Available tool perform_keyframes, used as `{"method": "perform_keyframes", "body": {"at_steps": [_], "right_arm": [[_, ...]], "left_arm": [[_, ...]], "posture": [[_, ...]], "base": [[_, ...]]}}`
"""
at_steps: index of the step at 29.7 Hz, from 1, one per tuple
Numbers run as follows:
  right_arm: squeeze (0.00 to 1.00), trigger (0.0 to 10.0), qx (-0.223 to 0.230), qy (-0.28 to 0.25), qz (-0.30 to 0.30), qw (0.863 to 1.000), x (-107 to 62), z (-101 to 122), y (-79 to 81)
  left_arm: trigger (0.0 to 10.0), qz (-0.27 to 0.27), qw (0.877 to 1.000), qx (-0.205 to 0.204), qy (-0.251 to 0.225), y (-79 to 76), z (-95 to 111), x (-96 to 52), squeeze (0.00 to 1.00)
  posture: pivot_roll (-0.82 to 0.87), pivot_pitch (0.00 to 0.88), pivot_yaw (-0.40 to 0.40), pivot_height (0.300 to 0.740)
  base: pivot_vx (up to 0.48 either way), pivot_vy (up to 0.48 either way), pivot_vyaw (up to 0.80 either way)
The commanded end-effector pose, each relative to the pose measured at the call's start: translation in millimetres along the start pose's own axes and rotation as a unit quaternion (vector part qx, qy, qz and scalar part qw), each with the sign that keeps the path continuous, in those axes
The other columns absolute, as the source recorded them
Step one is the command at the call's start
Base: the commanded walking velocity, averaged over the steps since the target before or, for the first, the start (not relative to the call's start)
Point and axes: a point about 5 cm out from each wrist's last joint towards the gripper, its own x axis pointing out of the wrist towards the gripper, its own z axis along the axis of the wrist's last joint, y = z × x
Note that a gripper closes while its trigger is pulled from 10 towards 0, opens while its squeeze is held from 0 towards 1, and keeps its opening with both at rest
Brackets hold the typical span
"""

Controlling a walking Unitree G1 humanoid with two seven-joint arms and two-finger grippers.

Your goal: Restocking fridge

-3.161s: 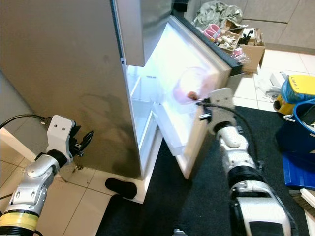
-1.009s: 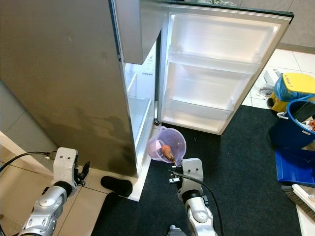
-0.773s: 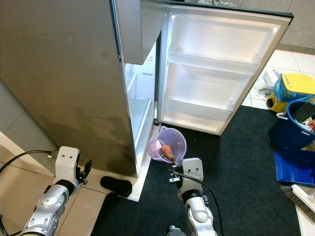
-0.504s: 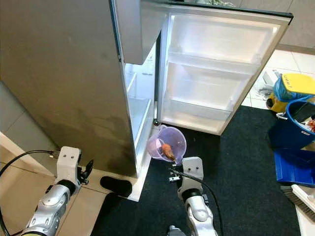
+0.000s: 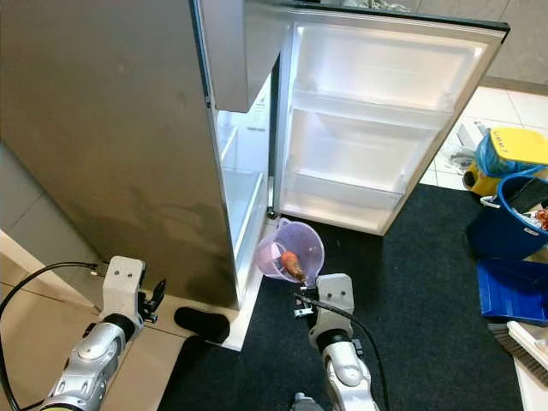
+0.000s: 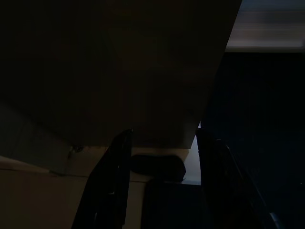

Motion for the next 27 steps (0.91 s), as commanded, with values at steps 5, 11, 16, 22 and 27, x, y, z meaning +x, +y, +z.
{"method": "perform_keyframes", "body": {"at_steps": [5, 11, 16, 22, 27], "right_arm": [[0.00, 10.0, 0.009, 0.001, -0.005, 1.000, -1.5, -0.6, -1.9], [0.00, 10.0, 0.009, 0.001, -0.004, 1.000, -1.5, -0.4, -2.1], [0.00, 10.0, 0.010, 0.002, -0.004, 1.000, -1.5, -0.3, -2.3], [0.00, 10.0, 0.009, 0.002, -0.004, 1.000, -1.6, -0.1, -2.5], [0.00, 10.0, 0.010, 0.002, -0.003, 1.000, -1.5, 0.0, -2.5]], "left_arm": [[10.0, -0.005, 1.000, 0.001, 0.010, -3.9, -6.1, -0.4, 0.00], [10.0, -0.004, 1.000, 0.001, 0.011, -3.8, -6.8, -0.4, 0.00], [10.0, -0.002, 1.000, -0.001, 0.011, -3.8, -7.0, -0.3, 0.00], [10.0, -0.002, 1.000, -0.001, 0.011, -3.6, -6.8, -0.1, 0.00], [10.0, 0.000, 1.000, -0.001, 0.011, -3.0, -6.8, 0.4, 0.00]], "posture": [[-0.05, 0.138, 0.011, 0.740], [-0.05, 0.140, 0.009, 0.740], [-0.05, 0.141, 0.008, 0.740], [-0.05, 0.142, 0.008, 0.740], [-0.05, 0.142, 0.008, 0.740]], "base": [[0.000, -0.452, 0.00], [0.000, -0.469, 0.00], [0.000, -0.459, 0.00], [0.000, -0.430, 0.00], [0.000, -0.428, 0.00]]}}
